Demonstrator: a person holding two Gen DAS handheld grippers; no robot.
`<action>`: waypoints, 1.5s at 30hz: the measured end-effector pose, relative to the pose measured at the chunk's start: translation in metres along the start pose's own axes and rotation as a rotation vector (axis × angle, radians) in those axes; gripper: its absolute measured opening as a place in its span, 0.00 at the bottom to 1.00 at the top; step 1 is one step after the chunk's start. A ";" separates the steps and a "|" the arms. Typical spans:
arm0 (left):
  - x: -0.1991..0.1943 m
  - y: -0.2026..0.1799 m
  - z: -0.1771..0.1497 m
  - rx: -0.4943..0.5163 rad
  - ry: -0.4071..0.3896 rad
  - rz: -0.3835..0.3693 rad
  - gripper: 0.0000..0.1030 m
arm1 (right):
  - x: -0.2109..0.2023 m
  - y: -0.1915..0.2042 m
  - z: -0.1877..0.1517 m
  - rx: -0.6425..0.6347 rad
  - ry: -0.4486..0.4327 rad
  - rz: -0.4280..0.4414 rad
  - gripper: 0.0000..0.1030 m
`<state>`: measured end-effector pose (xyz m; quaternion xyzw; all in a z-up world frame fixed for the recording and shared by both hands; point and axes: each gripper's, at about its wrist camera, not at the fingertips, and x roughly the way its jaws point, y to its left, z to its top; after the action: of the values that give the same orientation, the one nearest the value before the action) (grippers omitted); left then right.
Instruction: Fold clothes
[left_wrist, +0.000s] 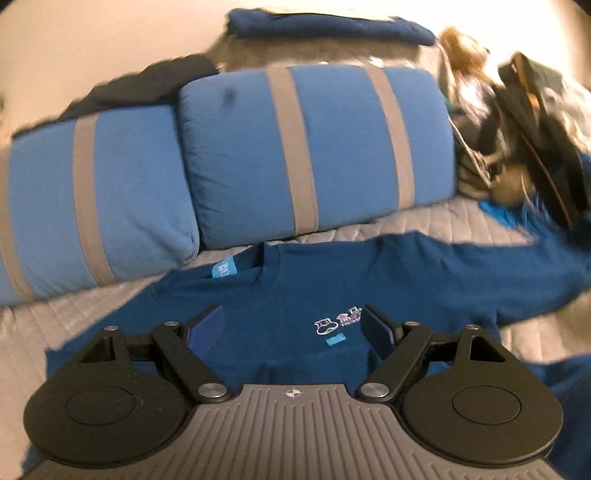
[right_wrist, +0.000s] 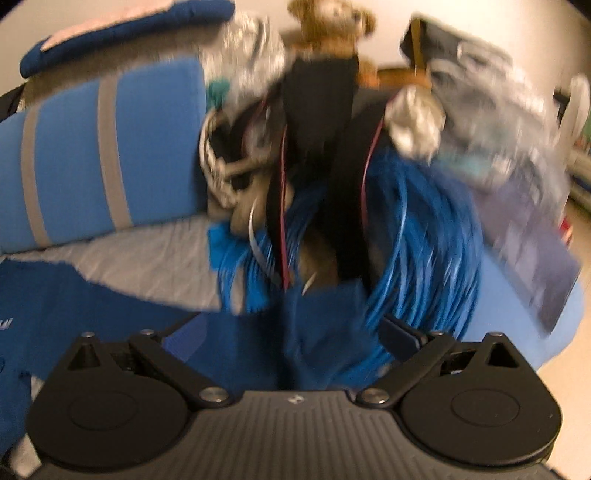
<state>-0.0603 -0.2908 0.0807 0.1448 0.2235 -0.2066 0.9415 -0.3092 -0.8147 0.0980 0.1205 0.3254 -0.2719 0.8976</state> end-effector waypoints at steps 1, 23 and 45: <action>-0.004 -0.004 -0.001 0.017 -0.011 0.003 0.79 | 0.007 -0.002 -0.008 0.020 0.022 0.012 0.90; -0.002 0.019 -0.006 -0.116 -0.012 -0.007 0.79 | 0.029 -0.012 -0.050 0.309 -0.049 0.074 0.13; 0.006 0.025 -0.009 -0.166 0.033 -0.026 0.79 | -0.014 0.159 0.016 -0.025 -0.158 0.274 0.08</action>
<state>-0.0471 -0.2679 0.0749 0.0670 0.2573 -0.1970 0.9437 -0.2198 -0.6842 0.1249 0.1307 0.2377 -0.1515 0.9505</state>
